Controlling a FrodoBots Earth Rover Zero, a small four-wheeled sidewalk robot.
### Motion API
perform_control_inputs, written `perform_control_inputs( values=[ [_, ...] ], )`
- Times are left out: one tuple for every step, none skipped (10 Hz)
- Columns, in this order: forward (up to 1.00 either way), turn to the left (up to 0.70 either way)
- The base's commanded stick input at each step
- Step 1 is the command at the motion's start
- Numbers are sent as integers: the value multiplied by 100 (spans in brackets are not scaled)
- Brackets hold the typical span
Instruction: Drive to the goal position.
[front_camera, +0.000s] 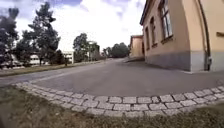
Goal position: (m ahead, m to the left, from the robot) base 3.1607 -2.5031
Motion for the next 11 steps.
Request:
perform_control_inputs(
  values=[
    [46,0],
    [70,0],
    [70,0],
    [70,0],
    [70,0],
    [70,0],
    [70,0],
    [70,0],
    [70,0],
    [70,0],
    [70,0]
  ],
)
